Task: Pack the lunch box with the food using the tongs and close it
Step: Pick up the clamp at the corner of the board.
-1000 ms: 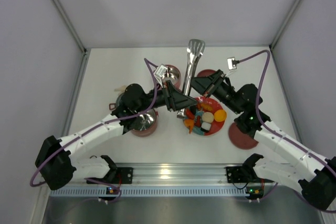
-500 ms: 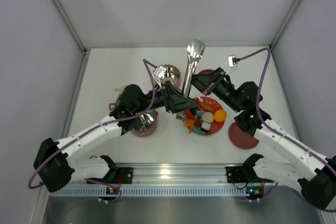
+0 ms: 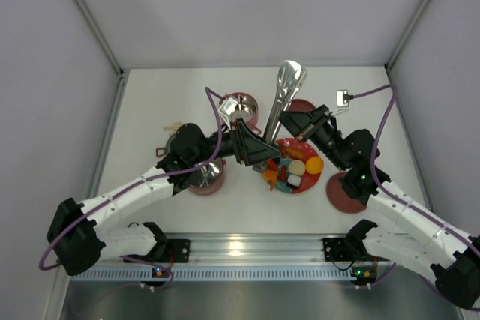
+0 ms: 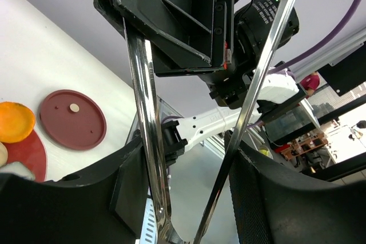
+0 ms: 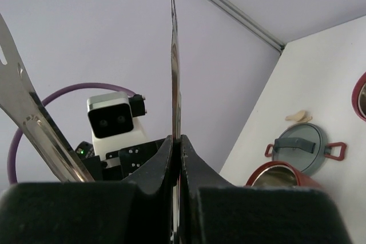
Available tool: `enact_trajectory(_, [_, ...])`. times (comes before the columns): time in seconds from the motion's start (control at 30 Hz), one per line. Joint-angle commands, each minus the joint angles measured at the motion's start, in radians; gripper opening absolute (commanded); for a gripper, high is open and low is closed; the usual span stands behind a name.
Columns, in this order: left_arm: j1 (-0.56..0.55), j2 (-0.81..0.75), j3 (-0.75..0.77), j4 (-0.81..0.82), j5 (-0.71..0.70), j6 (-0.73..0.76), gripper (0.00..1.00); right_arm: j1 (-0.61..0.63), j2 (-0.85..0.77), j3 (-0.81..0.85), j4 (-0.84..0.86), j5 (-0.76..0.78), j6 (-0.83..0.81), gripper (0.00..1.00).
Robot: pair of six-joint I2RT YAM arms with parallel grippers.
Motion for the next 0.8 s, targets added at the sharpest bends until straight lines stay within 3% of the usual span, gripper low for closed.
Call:
enact_trajectory(0.0, [-0.002, -0.029, -0.006, 0.107, 0.003, -0.015, 0.57, -0.001, -0.017, -0.035, 0.14, 0.055, 0.038, 0.0])
enact_trajectory(0.77, [-0.002, -0.029, -0.022, 0.15, 0.008, -0.049, 0.54, -0.001, 0.133, -0.142, 0.686, 0.001, 0.148, 0.0])
